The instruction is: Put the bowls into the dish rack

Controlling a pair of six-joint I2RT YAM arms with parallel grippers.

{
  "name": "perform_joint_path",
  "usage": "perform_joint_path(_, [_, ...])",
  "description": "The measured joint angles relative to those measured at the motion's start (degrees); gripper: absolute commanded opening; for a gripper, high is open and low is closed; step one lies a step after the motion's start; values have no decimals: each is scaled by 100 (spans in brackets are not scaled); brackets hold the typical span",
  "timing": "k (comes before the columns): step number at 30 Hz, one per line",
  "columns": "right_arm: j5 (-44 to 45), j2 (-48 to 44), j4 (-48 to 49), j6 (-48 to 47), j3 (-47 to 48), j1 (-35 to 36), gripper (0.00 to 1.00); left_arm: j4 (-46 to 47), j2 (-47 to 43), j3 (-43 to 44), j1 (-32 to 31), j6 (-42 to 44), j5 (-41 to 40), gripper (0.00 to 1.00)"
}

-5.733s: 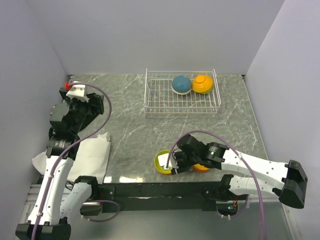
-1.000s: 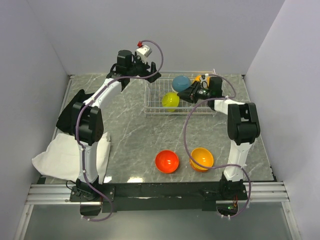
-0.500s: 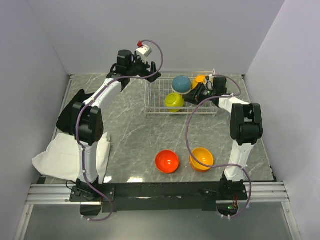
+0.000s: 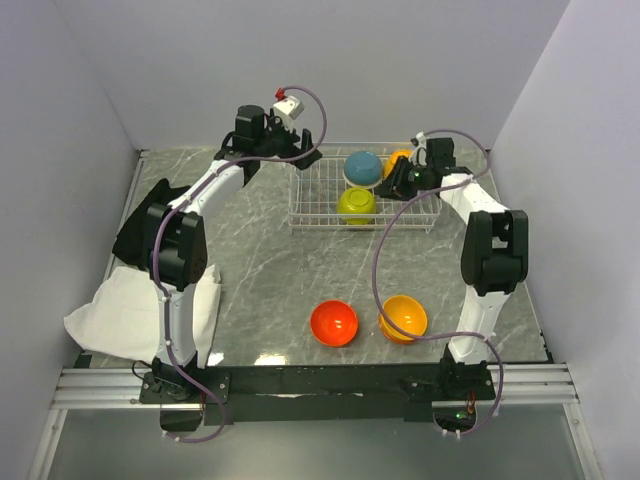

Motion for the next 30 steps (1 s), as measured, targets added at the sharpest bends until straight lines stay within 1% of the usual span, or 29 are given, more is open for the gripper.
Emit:
perform_joint_path(2, [-15, -4, -109, -286, 201, 129, 28, 39, -9, 0, 0, 0, -2, 99])
perform_joint_path(4, [-76, -4, -201, -570, 424, 330, 26, 48, -33, -9, 0, 0, -55, 100])
perform_joint_path(5, [-133, -4, -254, -691, 535, 442, 23, 50, -59, -20, 0, 0, -111, 99])
perform_joint_path(6, [-188, -4, -302, -778, 643, 555, 19, 59, -107, -57, 0, 0, -192, 100])
perform_joint_path(10, [-184, -2, -291, -909, 835, 929, 11, 17, -407, -243, 0, 48, -501, 99])
perform_joint_path(13, [72, 57, -404, -1001, 916, 1106, 6, -24, -730, -369, 0, 181, -673, 100])
perform_joint_path(17, [555, 127, -597, -1043, 946, 1132, 0, -50, -1095, -487, 0, 306, -844, 99])
perform_joint_path(20, [922, 140, -748, -1110, 946, 1121, 0, -50, -1279, -588, 0, 345, -911, 99])
perform_joint_path(24, [1320, 140, -874, -1224, 914, 1102, 0, -63, -1309, -675, 0, 350, -957, 100])
perform_joint_path(30, [1659, 96, -911, -1344, 669, 1023, 0, -101, -1309, -745, 2, 348, -990, 99])
